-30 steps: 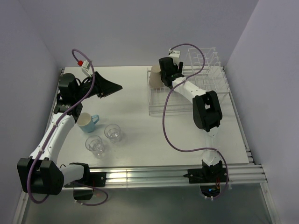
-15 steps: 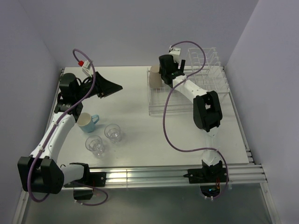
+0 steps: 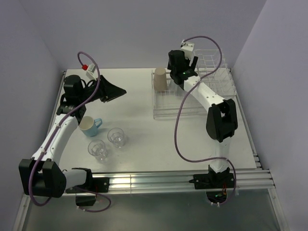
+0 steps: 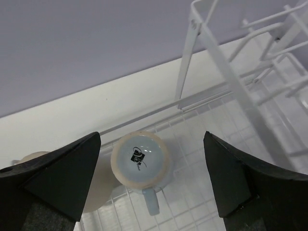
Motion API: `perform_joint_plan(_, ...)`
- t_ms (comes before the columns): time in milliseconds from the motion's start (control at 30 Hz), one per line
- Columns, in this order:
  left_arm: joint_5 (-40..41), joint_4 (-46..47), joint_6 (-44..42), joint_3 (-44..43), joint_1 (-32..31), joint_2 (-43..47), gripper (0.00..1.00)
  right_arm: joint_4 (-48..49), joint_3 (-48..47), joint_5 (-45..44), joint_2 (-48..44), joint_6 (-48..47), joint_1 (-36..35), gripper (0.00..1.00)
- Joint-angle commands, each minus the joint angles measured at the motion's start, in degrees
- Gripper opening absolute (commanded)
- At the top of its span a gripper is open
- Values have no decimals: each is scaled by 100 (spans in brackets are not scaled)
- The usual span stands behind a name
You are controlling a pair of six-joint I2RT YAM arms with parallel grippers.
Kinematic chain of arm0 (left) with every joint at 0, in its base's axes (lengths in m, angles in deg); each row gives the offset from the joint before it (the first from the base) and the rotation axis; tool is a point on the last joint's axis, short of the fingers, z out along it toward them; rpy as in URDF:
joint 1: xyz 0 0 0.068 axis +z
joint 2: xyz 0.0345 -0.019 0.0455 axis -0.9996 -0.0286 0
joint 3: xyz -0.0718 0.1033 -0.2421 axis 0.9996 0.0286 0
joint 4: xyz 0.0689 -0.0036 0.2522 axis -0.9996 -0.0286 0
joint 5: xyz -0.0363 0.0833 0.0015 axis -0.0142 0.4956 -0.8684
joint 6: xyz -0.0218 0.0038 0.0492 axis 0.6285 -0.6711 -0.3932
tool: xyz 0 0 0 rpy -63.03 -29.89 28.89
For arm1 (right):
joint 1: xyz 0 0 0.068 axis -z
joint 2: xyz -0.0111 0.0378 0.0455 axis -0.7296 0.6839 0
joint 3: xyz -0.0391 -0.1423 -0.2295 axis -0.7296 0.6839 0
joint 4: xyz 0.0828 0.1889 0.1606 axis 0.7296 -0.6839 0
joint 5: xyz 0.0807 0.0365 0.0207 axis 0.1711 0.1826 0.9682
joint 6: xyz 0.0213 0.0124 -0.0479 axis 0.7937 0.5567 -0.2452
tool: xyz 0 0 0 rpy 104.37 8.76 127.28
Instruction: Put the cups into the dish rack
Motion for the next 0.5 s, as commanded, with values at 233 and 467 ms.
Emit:
perform_joint_plan(233, 4669, -3129, -1293, -799, -643, 483, 46, -491, 703, 320, -1554, 743, -167, 98)
perform_joint_plan(467, 5717, -4193, -1118, -509, -1126, 810, 41, -1115, 1344, 1145, -2635, 875, -527, 98)
